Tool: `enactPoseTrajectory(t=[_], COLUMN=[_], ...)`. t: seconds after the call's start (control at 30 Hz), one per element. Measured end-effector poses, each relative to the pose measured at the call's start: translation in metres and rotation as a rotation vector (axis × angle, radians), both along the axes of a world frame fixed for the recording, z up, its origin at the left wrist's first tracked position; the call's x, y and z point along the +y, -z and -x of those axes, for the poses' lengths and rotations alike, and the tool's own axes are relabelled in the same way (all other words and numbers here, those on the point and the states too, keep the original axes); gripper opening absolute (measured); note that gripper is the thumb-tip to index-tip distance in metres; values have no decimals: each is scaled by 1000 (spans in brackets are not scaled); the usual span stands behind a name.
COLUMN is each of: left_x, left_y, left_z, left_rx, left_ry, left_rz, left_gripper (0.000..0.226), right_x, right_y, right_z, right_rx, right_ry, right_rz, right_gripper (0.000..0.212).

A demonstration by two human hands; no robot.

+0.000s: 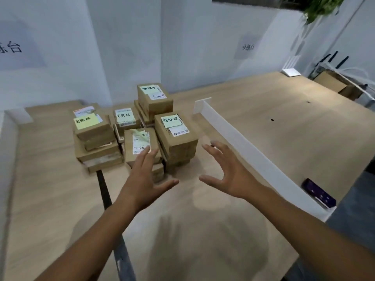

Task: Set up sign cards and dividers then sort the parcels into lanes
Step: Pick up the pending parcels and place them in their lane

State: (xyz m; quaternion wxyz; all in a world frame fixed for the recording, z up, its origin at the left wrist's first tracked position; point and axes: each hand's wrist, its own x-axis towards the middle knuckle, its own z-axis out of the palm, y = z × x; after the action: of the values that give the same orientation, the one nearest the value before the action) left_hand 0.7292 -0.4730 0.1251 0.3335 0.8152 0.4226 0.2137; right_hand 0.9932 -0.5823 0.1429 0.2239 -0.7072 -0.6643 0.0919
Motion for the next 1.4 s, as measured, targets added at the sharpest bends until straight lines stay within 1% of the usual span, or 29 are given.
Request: enactPoseTrajectory(t=[0.13,0.3,0.4,0.5,0.63,0.77,0.9,0.97,1.03,1.13,1.23,1.33,1.4], left_x=[43,105,134,151,156,154,124,99,72,31,-14,-59,-90], left_y=[19,56,78,99,116,115,93,76,57,26,-3,-30,-44], left_z=[-36,-79,-105,-122,-132,-131,-116,-106,-93,-65,-26,18,52], left_rx=[59,80,78,102,13,-6,-19,-86,-157,-250,-328,-419,-427], left_ry=[-75,-70,-54,-40,-105,-94,-63,-49,-33,-45,-49,-103,-157], left_rz=[32,56,74,90,47,104,114,66,2,-35,-133,-212,-280], left_gripper=[123,121,119,107,82,76,79,81,83,88,92,96,92], right_x=[60,133,178,208,215,206,173,149,122,82,42,10,-6], right_y=[21,52,73,97,118,107,82,63,42,11,-17,-43,-55], right_z=[-40,-71,-84,-94,-103,-97,-87,-81,-70,-43,-4,40,73], right_rx=[37,135,100,68,163,141,110,122,126,147,159,127,102], right_ry=[-58,-98,-91,-107,-155,-159,-158,-159,-178,-230,-288,-367,-427], right_rz=[58,142,217,292,296,261,232,199,128,13,-77,-160,-185], right_gripper=[88,90,91,91,85,81,82,83,85,92,98,101,102])
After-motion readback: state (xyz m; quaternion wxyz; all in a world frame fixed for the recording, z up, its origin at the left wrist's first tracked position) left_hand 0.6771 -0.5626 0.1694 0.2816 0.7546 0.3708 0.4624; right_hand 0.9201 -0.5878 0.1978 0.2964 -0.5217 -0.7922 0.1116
